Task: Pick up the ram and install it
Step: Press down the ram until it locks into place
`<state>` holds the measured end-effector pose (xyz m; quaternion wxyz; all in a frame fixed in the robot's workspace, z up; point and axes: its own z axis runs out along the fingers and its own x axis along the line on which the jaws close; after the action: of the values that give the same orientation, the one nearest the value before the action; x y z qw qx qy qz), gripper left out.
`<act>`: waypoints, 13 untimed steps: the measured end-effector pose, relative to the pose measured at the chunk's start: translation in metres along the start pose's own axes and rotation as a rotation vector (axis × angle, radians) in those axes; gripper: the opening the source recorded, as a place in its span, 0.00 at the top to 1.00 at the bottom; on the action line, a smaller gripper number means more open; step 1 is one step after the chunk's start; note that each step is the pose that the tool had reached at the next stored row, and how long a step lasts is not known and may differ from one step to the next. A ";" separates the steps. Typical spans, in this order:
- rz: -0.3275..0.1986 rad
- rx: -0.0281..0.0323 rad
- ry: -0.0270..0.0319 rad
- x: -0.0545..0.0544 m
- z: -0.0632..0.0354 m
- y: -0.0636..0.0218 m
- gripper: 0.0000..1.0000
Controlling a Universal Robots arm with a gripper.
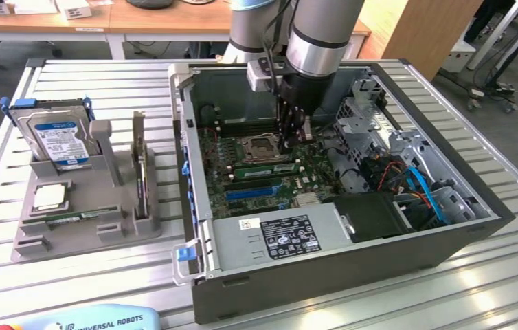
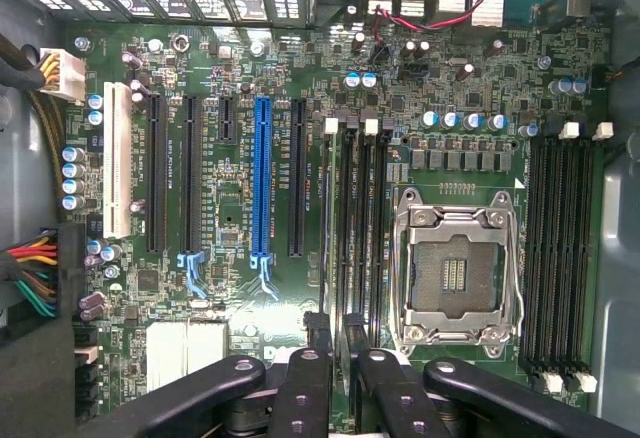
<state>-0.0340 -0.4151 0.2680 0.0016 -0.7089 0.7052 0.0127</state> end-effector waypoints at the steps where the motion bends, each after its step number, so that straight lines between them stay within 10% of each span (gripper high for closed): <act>1: 0.000 0.0000 0.0000 0.000 0.0000 0.0000 0.81; 13: 0.000 0.0000 0.0000 0.000 0.0000 0.0000 0.90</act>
<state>-0.0340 -0.4151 0.2680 0.0016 -0.7089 0.7052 0.0128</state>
